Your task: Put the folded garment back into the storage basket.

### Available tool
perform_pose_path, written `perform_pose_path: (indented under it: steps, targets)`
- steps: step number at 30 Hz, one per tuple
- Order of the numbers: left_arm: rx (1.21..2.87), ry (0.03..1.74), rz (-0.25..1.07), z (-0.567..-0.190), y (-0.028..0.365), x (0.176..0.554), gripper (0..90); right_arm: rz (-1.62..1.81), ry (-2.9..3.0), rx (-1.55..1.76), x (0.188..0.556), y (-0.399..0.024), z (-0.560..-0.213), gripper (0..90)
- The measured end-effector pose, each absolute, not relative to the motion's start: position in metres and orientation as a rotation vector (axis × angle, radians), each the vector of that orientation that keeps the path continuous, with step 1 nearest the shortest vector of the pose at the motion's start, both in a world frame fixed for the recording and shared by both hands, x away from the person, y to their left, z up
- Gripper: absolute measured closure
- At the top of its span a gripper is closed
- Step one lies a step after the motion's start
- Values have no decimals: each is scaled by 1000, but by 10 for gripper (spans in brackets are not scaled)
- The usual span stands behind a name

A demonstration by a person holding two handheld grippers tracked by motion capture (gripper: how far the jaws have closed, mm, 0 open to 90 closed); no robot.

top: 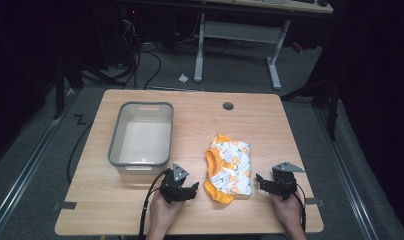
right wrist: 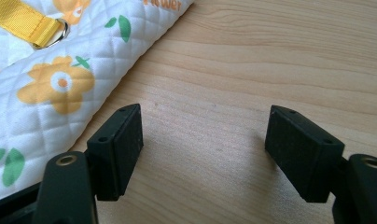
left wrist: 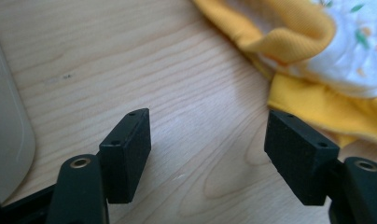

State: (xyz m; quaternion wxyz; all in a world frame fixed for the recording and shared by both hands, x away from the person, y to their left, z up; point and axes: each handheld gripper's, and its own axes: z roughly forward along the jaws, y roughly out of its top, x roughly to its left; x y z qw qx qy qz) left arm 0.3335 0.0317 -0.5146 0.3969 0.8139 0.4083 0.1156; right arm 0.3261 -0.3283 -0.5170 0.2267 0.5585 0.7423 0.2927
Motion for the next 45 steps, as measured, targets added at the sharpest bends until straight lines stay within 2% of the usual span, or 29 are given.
perform_pose_path:
  steps: [13, 25, 27, 35, 45]
  targets:
    - [2035, 972, 219, -499, 20, 333, 321, 805, 2045, 1539, 326, -328, -517, 278]
    - [2074, 915, 163, -487, -1, 346, 293, 805, 2045, 1538, 326, -328, -517, 278]
    - [2071, 948, 91, -486, -3, 354, 310, 806, 2047, 1537, 326, -328, -517, 278]
    - [2057, 957, 134, -477, -13, 365, 257, 807, 2046, 1534, 326, -328, -517, 277]
    - [2120, 964, 127, -476, -32, 384, 207, 807, 2047, 1534, 326, -328, -517, 278]
